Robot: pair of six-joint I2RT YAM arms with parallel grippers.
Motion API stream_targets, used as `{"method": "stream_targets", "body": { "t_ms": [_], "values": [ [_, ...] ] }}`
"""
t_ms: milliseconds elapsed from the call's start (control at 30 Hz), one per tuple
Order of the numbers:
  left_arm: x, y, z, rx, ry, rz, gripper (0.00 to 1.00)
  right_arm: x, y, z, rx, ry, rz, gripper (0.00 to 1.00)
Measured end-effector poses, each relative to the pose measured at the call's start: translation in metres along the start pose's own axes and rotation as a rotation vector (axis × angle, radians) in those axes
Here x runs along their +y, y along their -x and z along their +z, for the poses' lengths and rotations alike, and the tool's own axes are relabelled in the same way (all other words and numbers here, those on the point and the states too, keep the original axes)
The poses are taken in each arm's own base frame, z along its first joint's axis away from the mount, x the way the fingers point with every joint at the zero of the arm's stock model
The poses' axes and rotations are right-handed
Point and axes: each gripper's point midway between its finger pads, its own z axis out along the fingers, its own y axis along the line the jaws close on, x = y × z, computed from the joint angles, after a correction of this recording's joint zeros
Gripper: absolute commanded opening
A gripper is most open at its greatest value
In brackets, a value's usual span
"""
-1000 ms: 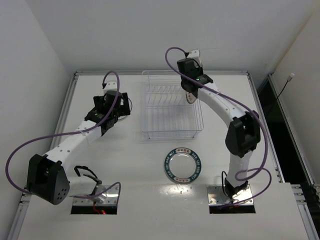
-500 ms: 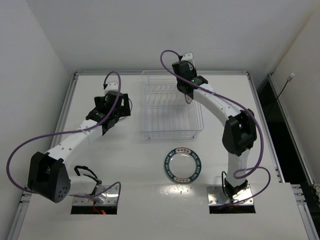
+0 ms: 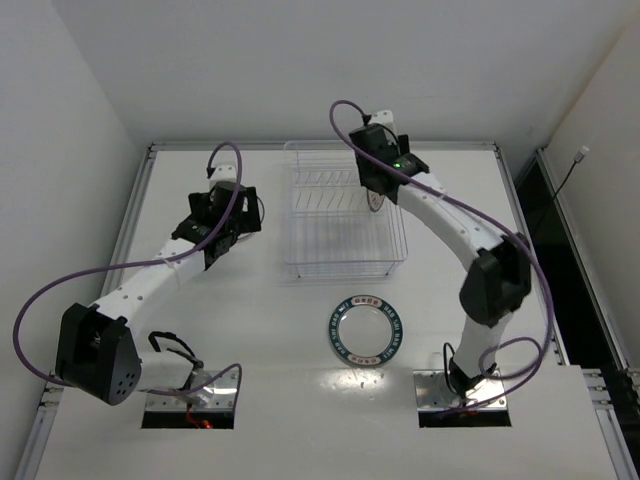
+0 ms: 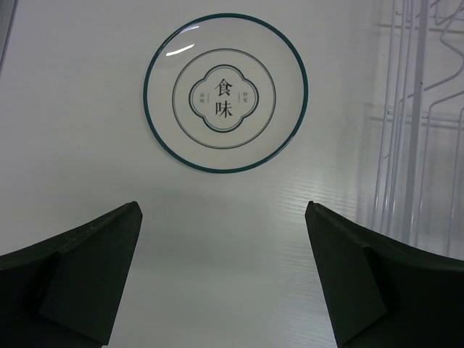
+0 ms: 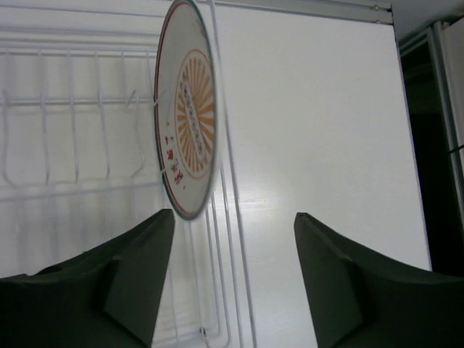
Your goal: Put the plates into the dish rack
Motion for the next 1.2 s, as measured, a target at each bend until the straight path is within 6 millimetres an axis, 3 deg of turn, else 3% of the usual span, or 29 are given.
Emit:
{"method": "stream_targets", "body": {
  "t_ms": [100,167,233,333,400,567,633,767,933,1033,1200],
  "values": [
    [0.0,0.0,0.0,0.0,0.002,0.0,0.95,-0.032,-0.001,-0.04,-0.022,0.085,0.085,0.77],
    [0.0,0.0,0.0,0.001,0.002,0.001,0.95,-0.066,-0.012,-0.078,-0.047,0.149,0.163,0.89],
    [0.0,0.0,0.0,0.002,0.001,0.001,0.95,-0.093,-0.024,-0.108,-0.093,0.208,0.245,0.93],
    [0.0,-0.001,0.0,0.003,-0.003,0.001,0.95,-0.11,-0.074,-0.134,-0.08,0.3,0.312,0.97],
    [-0.001,-0.001,0.0,0.004,-0.007,0.001,0.95,-0.104,-0.121,-0.138,-0.002,0.371,0.326,0.97],
    [-0.003,-0.001,0.0,0.008,-0.02,0.001,0.95,-0.056,-0.253,-0.139,0.394,0.578,0.371,0.92],
    [-0.005,-0.002,-0.001,0.011,-0.028,0.001,0.95,-0.044,-0.286,-0.15,0.519,0.64,0.419,0.92],
    [-0.007,-0.003,-0.001,0.016,-0.043,0.001,0.95,-0.031,-0.312,-0.158,0.628,0.727,0.534,0.92],
    [-0.007,-0.003,-0.001,0.015,-0.043,0.001,0.97,-0.023,-0.342,-0.151,0.809,0.792,0.675,0.76],
    [-0.006,-0.002,-0.001,0.012,-0.036,0.0,0.97,-0.017,-0.361,-0.15,0.973,0.84,0.765,0.72],
    [-0.003,-0.001,0.0,0.006,-0.018,0.0,0.98,-0.009,-0.36,-0.156,1.024,0.934,0.83,0.68]
  ]
}}
